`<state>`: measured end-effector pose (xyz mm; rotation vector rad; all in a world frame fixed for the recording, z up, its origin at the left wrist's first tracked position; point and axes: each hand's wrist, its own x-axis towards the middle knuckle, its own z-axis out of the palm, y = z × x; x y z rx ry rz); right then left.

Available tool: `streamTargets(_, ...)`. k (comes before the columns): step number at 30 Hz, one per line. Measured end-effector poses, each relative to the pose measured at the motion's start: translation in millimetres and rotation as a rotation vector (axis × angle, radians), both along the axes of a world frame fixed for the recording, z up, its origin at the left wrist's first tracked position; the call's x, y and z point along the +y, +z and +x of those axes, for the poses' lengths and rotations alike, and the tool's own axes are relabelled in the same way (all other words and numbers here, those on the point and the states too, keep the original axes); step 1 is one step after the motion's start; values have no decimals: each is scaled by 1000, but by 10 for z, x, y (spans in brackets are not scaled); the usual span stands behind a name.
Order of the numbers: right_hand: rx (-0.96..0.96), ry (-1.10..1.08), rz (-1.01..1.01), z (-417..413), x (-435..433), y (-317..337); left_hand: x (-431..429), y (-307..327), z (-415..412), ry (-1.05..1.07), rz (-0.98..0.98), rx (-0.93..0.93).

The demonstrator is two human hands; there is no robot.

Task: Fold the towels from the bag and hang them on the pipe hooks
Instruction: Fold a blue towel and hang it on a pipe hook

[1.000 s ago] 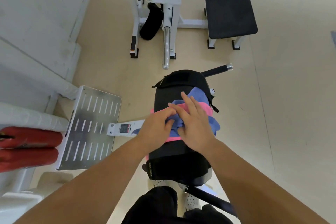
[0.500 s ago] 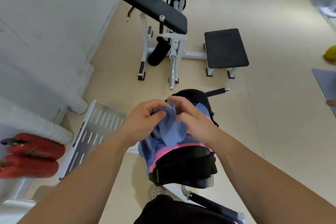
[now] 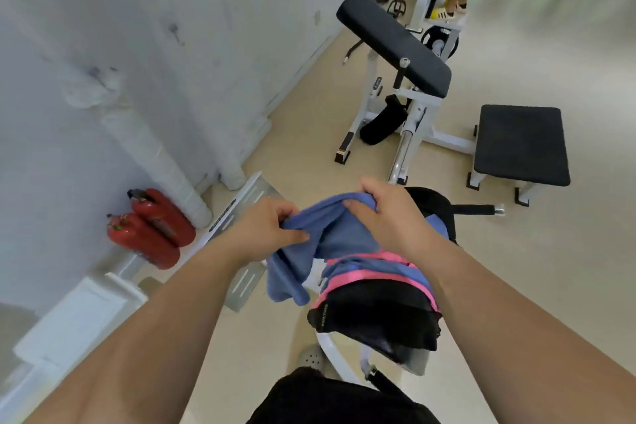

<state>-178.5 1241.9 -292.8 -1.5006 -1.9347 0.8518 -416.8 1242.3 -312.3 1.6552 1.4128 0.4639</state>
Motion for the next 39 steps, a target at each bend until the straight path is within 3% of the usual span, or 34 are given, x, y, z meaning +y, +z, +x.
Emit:
streamTargets(6,220,-80,14,62,-357,283,-869,-436,-171,242,-126,190)
streamTargets(12,548,-196,136,38,-519,578,-1815,-831,-272,543,-184,93)
streamTargets(15,515,-180,164,-55,-508,604,-2102,-759,-310,708,-147,-56)
streamTargets(19,275,-140,138,-248,-616,400,-2364,-516,-509,952,-66,-175)
streamTargets(25,110,101,-94,-901,-1087,10,-2615,-166,-807,845,92,-73)
streamTargets(31,113,604,-256,-2014,-1644,-100,-2627,135,-1281,592,123,-143)
streamTargets(35,127,553,-195,-2633,-1644,-114,-2676,131,-1901,661,104,-196)
streamTargets(39,126,370,-232,-3030,-1570,-85,-2789,21,-2492,661,3,-202)
